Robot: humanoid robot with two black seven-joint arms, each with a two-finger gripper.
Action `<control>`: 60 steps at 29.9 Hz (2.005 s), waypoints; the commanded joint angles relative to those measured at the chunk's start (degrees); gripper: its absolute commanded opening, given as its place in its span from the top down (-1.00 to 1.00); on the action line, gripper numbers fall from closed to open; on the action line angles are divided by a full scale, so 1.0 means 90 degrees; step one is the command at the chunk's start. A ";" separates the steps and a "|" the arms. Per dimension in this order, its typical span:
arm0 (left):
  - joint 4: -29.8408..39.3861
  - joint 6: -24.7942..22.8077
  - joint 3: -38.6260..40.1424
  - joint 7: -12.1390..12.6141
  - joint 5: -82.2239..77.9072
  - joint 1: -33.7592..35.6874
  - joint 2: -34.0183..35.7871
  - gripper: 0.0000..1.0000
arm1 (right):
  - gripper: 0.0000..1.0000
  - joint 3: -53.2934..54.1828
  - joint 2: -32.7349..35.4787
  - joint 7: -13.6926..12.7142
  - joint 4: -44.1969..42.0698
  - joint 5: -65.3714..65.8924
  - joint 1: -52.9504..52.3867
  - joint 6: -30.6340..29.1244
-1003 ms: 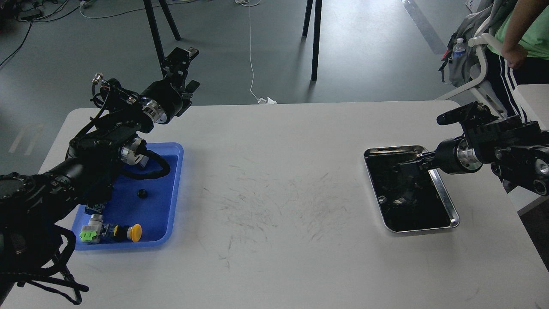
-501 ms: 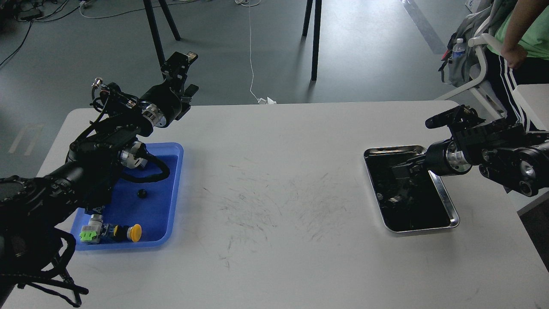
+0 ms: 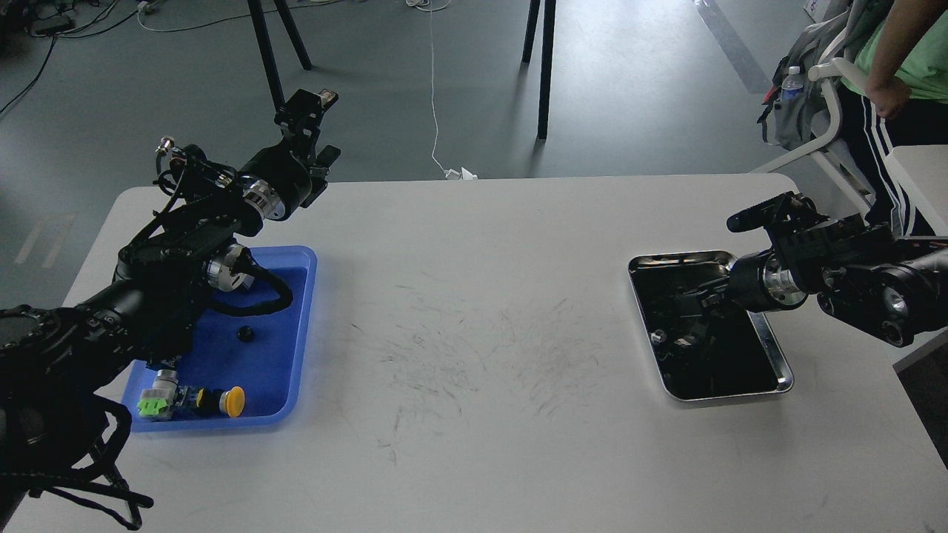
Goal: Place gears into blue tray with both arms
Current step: 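Lower the right gripper into the metal tray and grasp the black part, then carry the black part with the right gripper toward the table center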
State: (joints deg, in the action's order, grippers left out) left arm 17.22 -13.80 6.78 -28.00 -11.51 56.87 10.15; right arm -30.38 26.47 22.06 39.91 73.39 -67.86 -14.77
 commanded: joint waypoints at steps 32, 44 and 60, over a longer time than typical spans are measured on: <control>0.0001 0.0000 0.0028 0.0000 -0.0001 -0.0059 0.0073 -0.96 | 0.53 -0.0043 -0.0216 0.0009 -0.0176 0.0009 0.0031 -0.0049; 0.0001 0.0009 0.0028 0.0000 -0.0001 -0.0059 0.0073 -0.96 | 0.92 -0.0023 -0.0216 0.0029 -0.0118 0.0000 -0.0106 -0.0049; 0.0079 0.0000 0.0028 0.0000 0.0126 -0.0050 0.0483 -0.97 | 0.98 0.1051 -0.0761 0.0107 0.0214 -0.0030 -0.0809 0.0088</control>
State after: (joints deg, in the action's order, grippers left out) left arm 17.72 -13.77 7.03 -28.00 -10.53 56.34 13.49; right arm -23.08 22.41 23.04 41.31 73.14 -74.97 -14.39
